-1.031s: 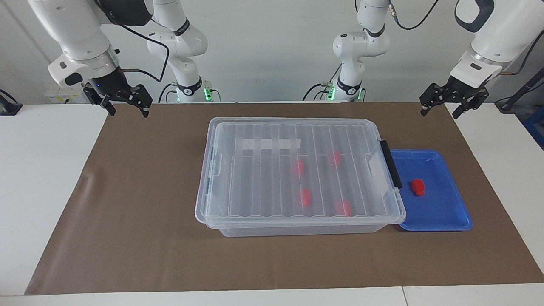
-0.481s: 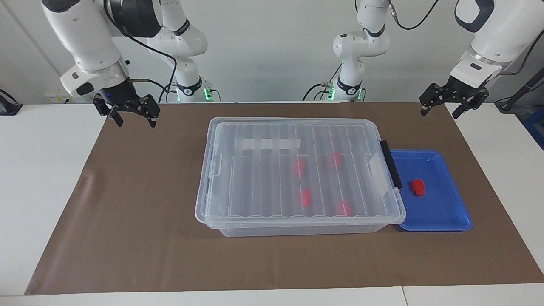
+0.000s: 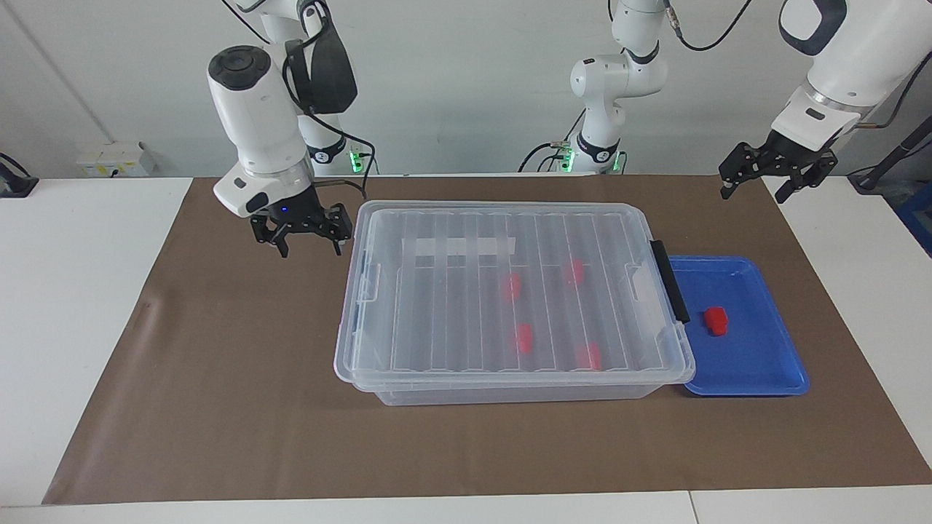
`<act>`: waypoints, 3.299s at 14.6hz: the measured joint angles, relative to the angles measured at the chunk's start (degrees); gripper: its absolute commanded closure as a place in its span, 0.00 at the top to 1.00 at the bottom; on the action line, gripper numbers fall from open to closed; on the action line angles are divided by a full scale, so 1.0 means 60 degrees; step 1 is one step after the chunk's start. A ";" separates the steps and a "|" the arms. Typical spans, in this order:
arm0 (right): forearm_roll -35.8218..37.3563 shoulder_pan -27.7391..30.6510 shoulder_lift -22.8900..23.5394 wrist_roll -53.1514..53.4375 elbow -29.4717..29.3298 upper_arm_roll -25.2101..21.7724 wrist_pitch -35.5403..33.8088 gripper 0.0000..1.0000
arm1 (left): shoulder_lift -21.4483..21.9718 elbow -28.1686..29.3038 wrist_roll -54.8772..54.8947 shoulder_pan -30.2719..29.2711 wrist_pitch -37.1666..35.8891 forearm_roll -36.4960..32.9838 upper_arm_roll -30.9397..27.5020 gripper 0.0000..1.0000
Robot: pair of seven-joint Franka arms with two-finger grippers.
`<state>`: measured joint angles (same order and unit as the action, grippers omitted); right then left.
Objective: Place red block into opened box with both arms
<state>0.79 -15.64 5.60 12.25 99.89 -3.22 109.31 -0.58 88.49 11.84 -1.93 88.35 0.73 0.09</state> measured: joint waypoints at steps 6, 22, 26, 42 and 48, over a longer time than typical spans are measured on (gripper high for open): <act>0.0000 -0.0235 0.0940 0.0439 0.0011 0.0007 0.1198 1.00 | 0.0000 0.0000 -0.0001 0.0000 0.0000 0.0000 0.0000 1.00; 0.0909 0.0114 0.1027 0.0445 -0.0012 -0.0093 0.0780 1.00 | 0.0000 0.0000 -0.0007 -0.0003 -0.0003 0.0000 -0.0006 1.00; 0.0927 0.0348 0.1025 0.0158 -0.0071 -0.0100 0.0547 1.00 | 0.0000 0.0000 -0.0008 -0.0003 -0.0003 0.0000 -0.0006 1.00; 0.1489 0.1528 0.0971 -0.1320 -0.0168 -0.0139 0.0157 1.00 | 0.0002 0.0018 -0.0018 -0.0045 -0.0005 -0.0003 -0.0124 1.00; 0.1630 0.1768 0.0960 -0.1766 -0.0168 -0.0144 0.0149 1.00 | 0.0254 0.0930 -0.0106 -0.0110 0.1613 -0.0004 -0.0136 1.00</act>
<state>10.57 -5.04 11.36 1.65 98.88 -4.08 110.20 0.94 94.07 11.20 -2.59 98.03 0.71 -0.72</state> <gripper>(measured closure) 0.000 0.000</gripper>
